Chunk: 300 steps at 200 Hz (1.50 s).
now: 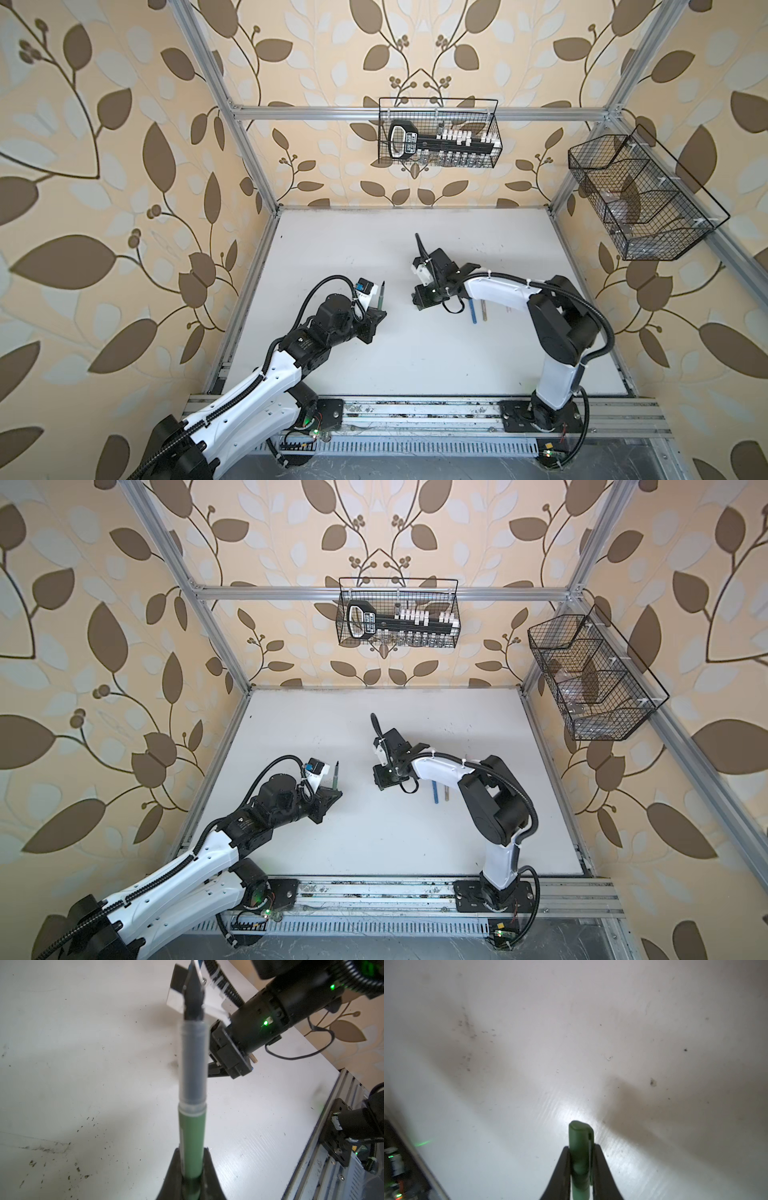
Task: Insert the pens into the pen caps
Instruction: 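Lift the green cap with the right gripper and turn it open end down, then move the green cap over the green pen nib held by the left gripper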
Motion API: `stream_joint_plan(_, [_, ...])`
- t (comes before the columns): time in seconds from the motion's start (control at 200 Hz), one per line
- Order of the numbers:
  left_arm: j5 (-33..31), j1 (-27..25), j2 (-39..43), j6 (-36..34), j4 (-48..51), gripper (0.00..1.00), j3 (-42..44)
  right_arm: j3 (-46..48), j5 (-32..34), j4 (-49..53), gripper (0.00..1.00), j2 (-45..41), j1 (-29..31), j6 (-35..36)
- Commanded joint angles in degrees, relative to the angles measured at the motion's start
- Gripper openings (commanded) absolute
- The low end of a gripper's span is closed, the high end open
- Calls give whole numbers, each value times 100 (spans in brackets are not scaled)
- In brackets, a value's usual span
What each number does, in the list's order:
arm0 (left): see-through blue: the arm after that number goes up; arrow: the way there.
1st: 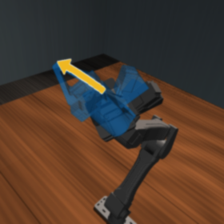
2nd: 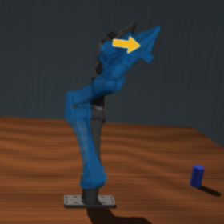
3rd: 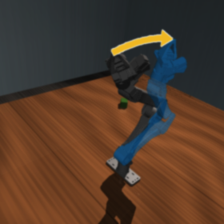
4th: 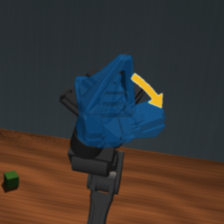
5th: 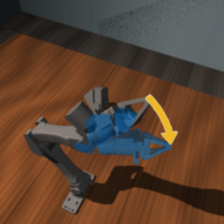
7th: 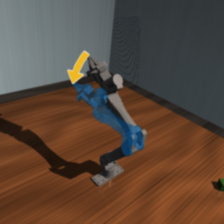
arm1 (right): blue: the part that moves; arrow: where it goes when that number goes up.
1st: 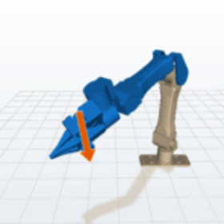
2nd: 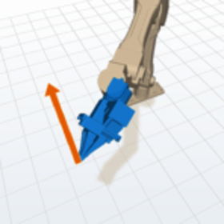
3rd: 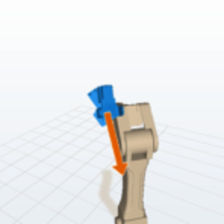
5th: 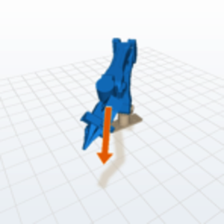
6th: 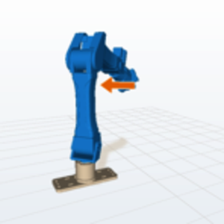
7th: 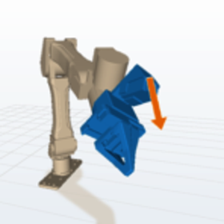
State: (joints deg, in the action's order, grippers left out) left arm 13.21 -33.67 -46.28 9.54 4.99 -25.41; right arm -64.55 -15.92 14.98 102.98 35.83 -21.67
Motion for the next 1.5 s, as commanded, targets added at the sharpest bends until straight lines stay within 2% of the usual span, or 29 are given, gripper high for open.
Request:
stream_joint_plan(0.0, [301,1,-93,-18,-396,0,-69,630,-910,-1763,16,-508,-188,-637])
stream_joint_plan(0.115, [485,-34,-231,30,-531,0,-75,1345,-1261,-3221,16,-1015,-387,-1334])
stream_joint_plan(0.225, [623,-99,-352,57,-648,0,-96,1781,-1230,-4369,17,-1395,-445,-1881])
stream_joint_plan(0.43, [716,-228,-470,57,-700,0,-157,2046,-1128,-5673,18,-1738,-319,-2454])
stream_joint_plan(0.74, [804,-254,-421,83,-710,0,-167,1982,-1090,-6206,18,-1794,50,-2418])
stream_joint_plan(1.494, [820,-263,-328,148,-781,0,-157,2162,-1022,-6369,18,-1656,440,-2263])
